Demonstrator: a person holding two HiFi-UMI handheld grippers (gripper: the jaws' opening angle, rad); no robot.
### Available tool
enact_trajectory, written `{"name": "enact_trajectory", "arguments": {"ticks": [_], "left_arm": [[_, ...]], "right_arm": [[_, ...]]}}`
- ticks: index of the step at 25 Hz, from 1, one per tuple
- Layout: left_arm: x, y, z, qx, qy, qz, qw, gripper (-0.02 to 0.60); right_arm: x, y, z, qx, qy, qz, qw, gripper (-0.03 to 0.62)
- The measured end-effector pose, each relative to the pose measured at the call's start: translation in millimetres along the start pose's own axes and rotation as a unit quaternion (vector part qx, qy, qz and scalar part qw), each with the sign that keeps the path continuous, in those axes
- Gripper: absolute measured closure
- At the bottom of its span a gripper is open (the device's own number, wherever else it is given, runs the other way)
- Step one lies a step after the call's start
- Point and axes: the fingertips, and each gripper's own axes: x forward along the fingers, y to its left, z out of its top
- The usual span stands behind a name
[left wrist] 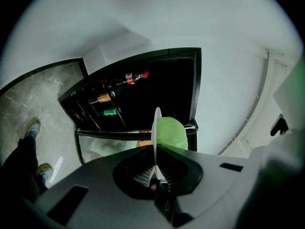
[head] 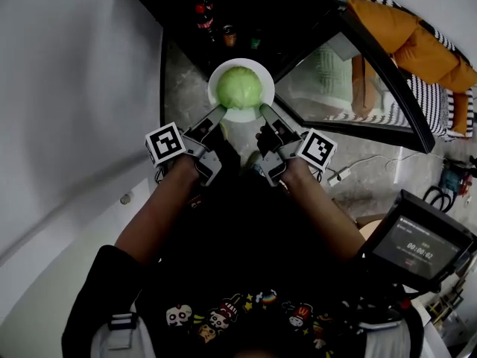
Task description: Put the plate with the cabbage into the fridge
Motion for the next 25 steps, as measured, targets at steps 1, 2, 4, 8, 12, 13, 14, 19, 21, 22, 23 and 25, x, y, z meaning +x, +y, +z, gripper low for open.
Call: {"name": "enact_trajectory", "arguments": {"ticks": [1,2,4,8,12,13,14,19,21,22,23,25], "left_arm": [[1,1,0,0.003,0.004,0.003,1.0,0.569],[1,3,0,0.008,0.008,0.009,0.9999,0.569],[0,7,0,0.016,0.013,0.019,0.9996,0.569],[1,11,0,0.024,0.017,0.028,0.9992,0.569],[0,12,0,0.022,0.017,0.033,0.9991,0.569],[-1,11,1,0.024,0.016,0.035,0.999,0.569],[-2,10,1,0.025,0.014,0.036,0.9989,0.569],[-2,9,2,0.024,0.007,0.035,0.9991,0.569],[-2,10,0,0.024,0.007,0.037,0.999,0.569],[-2,9,0,0.025,0.009,0.041,0.9988,0.569],[-2,7,1,0.029,0.013,0.046,0.9984,0.569],[-3,-3,3,0.041,0.02,0.054,0.9975,0.569]], "right_arm": [[0,-1,0,0.001,-0.002,0.0,1.0,0.577],[-1,-2,1,0.001,-0.003,-0.001,1.0,0.577],[-1,-5,0,0.004,-0.005,-0.003,1.0,0.577],[-1,-10,-1,0.007,-0.005,-0.007,1.0,0.577],[-1,-10,-1,0.011,-0.004,-0.012,1.0,0.577],[-1,-9,-1,0.011,-0.004,-0.011,1.0,0.577],[0,-7,-1,0.01,-0.002,-0.01,1.0,0.577],[0,-6,-1,0.009,0.002,-0.013,1.0,0.577],[-1,-8,0,0.01,0.001,-0.016,1.0,0.577],[-2,-8,-1,0.013,-0.001,-0.015,1.0,0.577],[-2,-8,-1,0.018,-0.005,-0.013,1.0,0.577],[-3,-2,-1,0.024,-0.014,-0.005,1.0,0.577]]}}
